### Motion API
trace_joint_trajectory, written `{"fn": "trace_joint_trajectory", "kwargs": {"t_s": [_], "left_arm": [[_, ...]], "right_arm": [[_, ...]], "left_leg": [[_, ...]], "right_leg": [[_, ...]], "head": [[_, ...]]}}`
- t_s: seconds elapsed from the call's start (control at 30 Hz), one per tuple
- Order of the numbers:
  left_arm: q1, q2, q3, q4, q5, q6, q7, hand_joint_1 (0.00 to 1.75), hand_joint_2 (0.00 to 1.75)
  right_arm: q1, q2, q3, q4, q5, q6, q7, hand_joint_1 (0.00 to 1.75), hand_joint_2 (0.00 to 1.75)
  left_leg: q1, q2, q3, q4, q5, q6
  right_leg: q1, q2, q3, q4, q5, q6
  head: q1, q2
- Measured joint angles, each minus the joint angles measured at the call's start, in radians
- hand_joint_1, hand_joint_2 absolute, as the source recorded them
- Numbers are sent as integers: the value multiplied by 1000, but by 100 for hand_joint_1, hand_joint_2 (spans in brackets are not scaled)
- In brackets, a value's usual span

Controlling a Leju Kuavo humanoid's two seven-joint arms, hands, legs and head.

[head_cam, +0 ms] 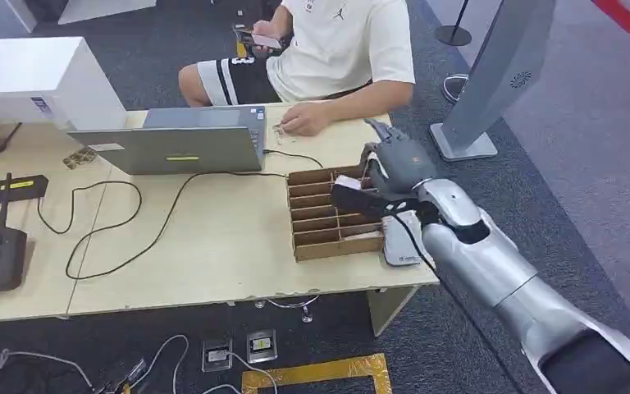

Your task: Pass the card to the sensor for recognition and then transmit it.

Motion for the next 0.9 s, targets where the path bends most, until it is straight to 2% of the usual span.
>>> {"fn": "trace_joint_trajectory", "kwargs": {"t_s": [0.13,0.27,0.6,0.9], "left_arm": [[3,-10,0,0,2,0,-13,0,0],[2,-18,0,0,10,0,-17,0,0],[-21,-29,-1,0,-18,0,-6,0,0],[-28,-42,-1,0,-32,0,8,0,0]], "right_arm": [[-77,-8,-30,11,5,-33,-35,175,175],[-133,-8,-38,33,38,-30,-67,175,175],[-160,53,-3,164,92,-27,-101,175,175],[-172,84,34,283,124,20,-122,175,175]], "left_leg": [[0,0,0,0,0,0],[0,0,0,0,0,0],[0,0,0,0,0,0],[0,-1,-1,0,0,0]], "right_leg": [[0,0,0,0,0,0],[0,0,0,0,0,0],[0,-1,0,0,0,0],[0,-1,0,0,0,0]], "head": [[0,0],[0,0],[0,0],[0,0]]}}
